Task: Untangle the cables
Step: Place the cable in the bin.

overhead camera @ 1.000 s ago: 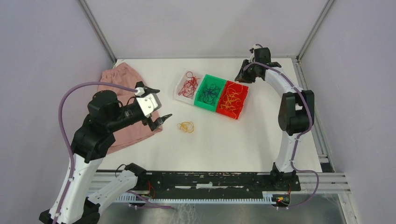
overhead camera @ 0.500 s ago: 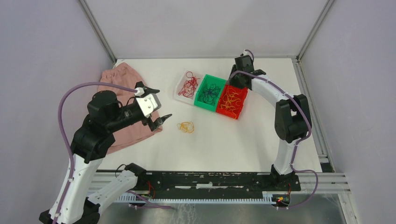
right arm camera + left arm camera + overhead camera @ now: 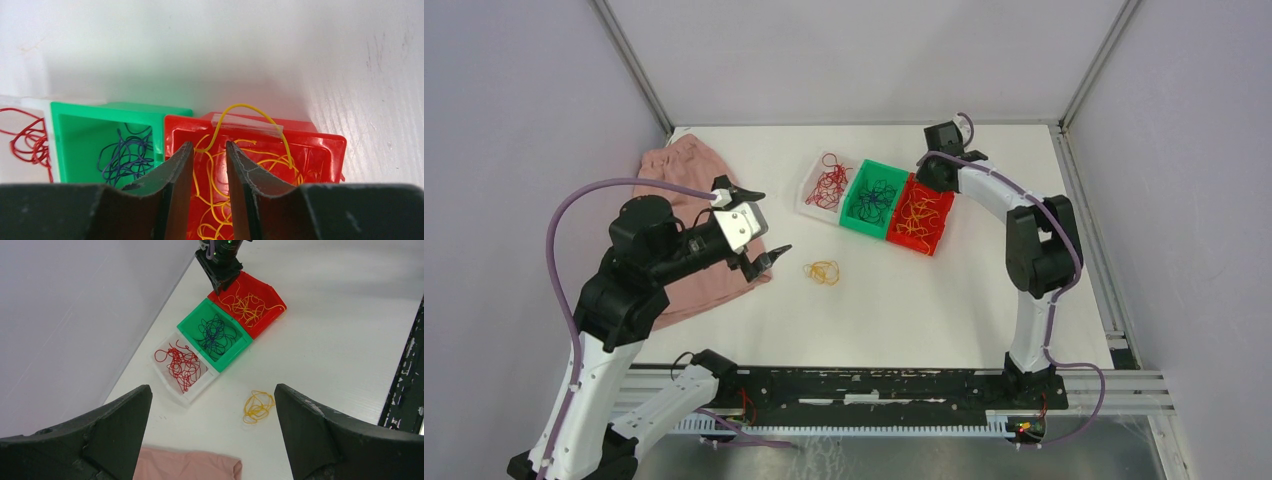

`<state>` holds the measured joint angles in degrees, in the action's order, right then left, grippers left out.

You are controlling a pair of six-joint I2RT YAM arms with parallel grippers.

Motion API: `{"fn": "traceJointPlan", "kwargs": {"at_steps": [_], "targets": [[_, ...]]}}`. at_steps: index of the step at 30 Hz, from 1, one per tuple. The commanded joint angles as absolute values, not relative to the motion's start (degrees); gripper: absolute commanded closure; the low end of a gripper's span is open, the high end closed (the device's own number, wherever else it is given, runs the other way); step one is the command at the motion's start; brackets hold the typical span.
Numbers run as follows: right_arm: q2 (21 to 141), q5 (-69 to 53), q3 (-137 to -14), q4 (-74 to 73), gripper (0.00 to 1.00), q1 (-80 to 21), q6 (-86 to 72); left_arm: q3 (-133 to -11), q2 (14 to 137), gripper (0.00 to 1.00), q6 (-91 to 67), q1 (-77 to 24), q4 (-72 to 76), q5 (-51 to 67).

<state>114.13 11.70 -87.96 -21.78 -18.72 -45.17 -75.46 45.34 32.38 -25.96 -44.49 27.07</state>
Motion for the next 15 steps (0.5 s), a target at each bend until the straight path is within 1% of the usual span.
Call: {"fn": "traceJointPlan", "kwargs": {"at_steps": [1,6,8,13,15], "targets": [[114.9,14.0,-91.2,-20.8,0.67,-19.2,-47.6,-77.0,44.9,0.01,34.3,-25.8,-44.2,26.5],[115.3,15.5,-91.0,-20.6,0.75,-19.6,-48.2,-77.0,44.8,0.01,34.5,-25.8,-44.3,26.3],[115.2,16.1,-90.8,-20.5,0.80,-19.6,-48.1,-77.0,44.8,0.01,34.5,-25.8,-44.3,26.2],[114.3,18.2,-89.2,-19.7,0.99,-20.0,-47.2,-77.0,44.7,0.01,34.7,-25.8,-44.3,26.2],[113.7,19.0,-88.1,-18.9,1.00,-20.4,-46.7,-76.9,44.8,0.01,34.8,-25.8,-44.3,26.2]]}}
